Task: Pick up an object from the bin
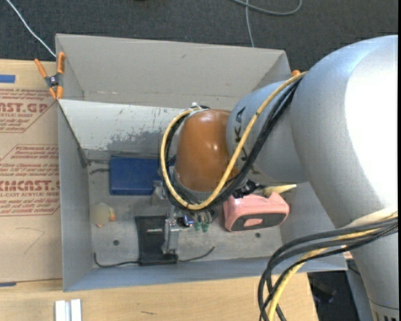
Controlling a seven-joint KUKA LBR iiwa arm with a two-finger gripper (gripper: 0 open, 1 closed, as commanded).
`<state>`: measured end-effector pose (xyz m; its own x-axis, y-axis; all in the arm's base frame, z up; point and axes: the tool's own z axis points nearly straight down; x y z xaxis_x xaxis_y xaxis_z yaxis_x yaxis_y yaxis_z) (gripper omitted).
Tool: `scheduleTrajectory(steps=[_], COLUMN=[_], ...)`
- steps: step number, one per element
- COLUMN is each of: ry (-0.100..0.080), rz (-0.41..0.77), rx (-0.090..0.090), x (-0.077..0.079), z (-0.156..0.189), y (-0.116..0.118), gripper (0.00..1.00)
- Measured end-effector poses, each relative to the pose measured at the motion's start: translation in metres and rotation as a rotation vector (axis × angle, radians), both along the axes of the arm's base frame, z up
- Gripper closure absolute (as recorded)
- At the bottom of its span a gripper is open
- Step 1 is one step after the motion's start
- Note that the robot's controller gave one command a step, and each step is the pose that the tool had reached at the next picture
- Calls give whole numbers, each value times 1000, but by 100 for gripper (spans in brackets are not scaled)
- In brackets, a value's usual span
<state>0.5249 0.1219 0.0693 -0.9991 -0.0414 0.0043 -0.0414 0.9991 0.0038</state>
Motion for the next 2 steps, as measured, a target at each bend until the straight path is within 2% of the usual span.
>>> scheduleTrajectory(steps=[1, 2], ry=[5, 5], rz=[145, 145], rx=[-4, -4], x=[-18, -18], z=[-2, -2], y=[11, 11], gripper=[100, 100])
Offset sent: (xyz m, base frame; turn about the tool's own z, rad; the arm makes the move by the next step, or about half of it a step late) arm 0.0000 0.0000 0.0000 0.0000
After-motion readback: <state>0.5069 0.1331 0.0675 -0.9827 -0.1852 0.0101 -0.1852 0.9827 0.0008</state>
